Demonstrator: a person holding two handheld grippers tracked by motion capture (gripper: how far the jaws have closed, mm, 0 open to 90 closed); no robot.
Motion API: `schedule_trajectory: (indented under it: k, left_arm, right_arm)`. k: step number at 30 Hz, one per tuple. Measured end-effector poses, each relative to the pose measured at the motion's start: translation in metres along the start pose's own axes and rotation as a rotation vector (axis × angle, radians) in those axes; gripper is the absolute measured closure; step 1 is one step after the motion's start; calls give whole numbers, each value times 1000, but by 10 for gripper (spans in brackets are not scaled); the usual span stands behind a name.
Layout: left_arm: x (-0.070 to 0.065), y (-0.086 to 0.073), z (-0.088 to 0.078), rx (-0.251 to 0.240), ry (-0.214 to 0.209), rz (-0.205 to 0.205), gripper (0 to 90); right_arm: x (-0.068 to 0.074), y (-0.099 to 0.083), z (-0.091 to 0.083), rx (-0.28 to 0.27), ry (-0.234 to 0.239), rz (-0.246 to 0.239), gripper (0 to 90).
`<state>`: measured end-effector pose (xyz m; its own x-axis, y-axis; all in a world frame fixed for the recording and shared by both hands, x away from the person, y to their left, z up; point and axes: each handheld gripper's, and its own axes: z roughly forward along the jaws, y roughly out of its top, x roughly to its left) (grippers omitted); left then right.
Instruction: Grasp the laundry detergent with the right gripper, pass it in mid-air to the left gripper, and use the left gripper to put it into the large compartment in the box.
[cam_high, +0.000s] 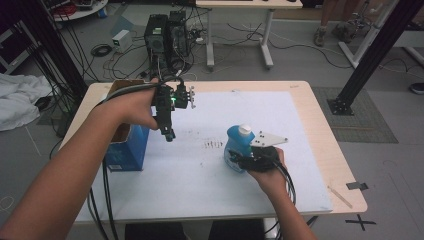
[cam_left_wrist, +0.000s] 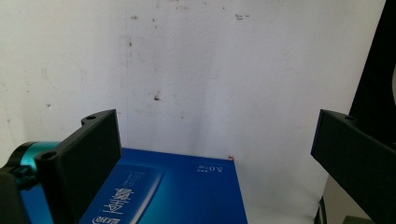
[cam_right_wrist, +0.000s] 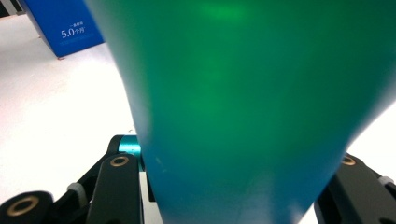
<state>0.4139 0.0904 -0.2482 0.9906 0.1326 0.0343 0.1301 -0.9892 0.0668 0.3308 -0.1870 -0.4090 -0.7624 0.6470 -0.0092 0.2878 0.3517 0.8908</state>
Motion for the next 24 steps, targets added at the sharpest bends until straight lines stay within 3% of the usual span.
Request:
schedule_trajectory:
  k: [11, 20, 24]
  left_arm:
    - [-6, 0, -6, -16, -3, 14, 17]
    - [-14, 2, -11, -19, -1, 31, 17]
    - [-20, 5, -14, -19, -2, 49, 17]
  right_arm:
    - [-1, 15, -8, 1, 54, -35, 465]
    - [1, 24, -14, -8, 128, -54, 465]
    - [5, 29, -15, -8, 186, -88, 464]
